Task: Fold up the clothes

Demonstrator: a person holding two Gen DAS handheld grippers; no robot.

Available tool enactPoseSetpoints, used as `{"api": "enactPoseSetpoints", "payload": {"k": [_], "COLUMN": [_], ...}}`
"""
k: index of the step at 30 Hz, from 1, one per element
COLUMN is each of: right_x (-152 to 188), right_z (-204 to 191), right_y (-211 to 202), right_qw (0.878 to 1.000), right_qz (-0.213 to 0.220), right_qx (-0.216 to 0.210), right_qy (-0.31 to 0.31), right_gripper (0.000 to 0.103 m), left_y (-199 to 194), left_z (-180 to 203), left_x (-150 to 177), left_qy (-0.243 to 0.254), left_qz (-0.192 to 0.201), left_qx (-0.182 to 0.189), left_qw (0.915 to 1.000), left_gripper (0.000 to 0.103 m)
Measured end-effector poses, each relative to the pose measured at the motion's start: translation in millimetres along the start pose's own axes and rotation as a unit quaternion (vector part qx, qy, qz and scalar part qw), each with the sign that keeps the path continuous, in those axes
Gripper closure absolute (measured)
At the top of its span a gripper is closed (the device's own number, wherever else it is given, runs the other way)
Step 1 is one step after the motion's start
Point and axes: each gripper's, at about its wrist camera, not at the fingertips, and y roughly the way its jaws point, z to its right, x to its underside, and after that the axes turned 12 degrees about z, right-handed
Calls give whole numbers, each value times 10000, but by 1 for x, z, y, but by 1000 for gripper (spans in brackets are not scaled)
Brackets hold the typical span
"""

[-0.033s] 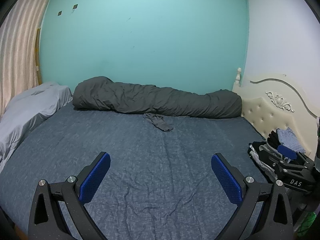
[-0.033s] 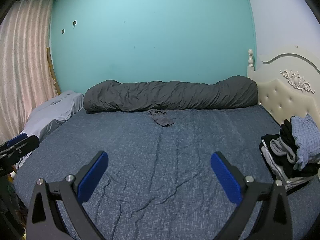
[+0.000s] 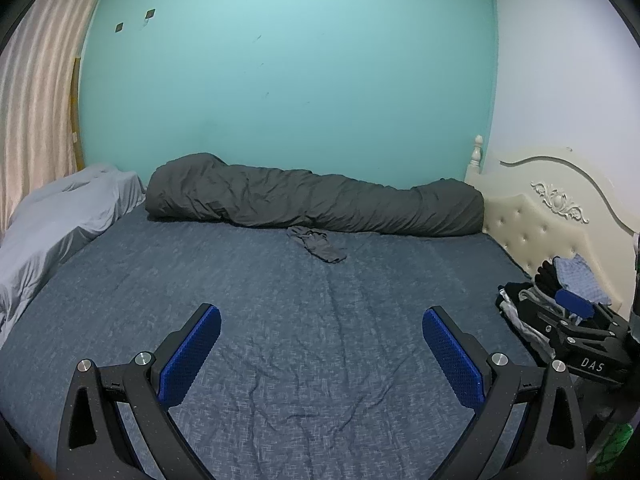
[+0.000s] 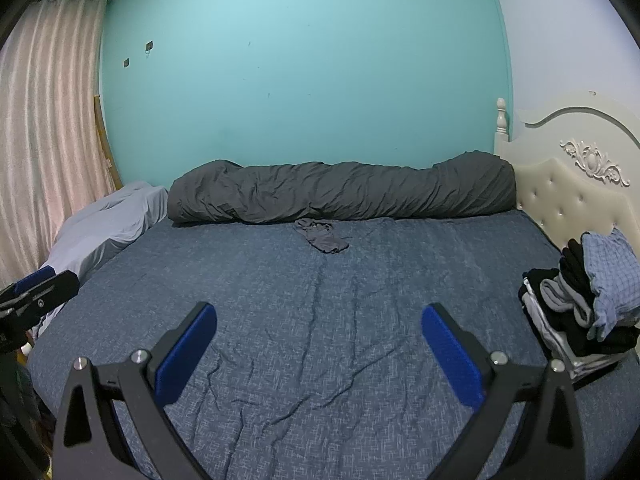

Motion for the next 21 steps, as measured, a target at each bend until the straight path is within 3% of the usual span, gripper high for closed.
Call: {"api": "enactPoseSetpoints", "payload": {"k": [21], "right_x": [4], "right_z": [1], "right_y": [0], "right_qw": [10000], "right_qz": [3], "right_qx": [-53], "right_qy": [43], "right_gripper": [0], "left_y": [-3], "left_z": [-1], "left_x": [6], "left_qy": [52], "left_qz": [13], "left_qx": [37], "left_qw": [10000], "left_gripper": [0]}}
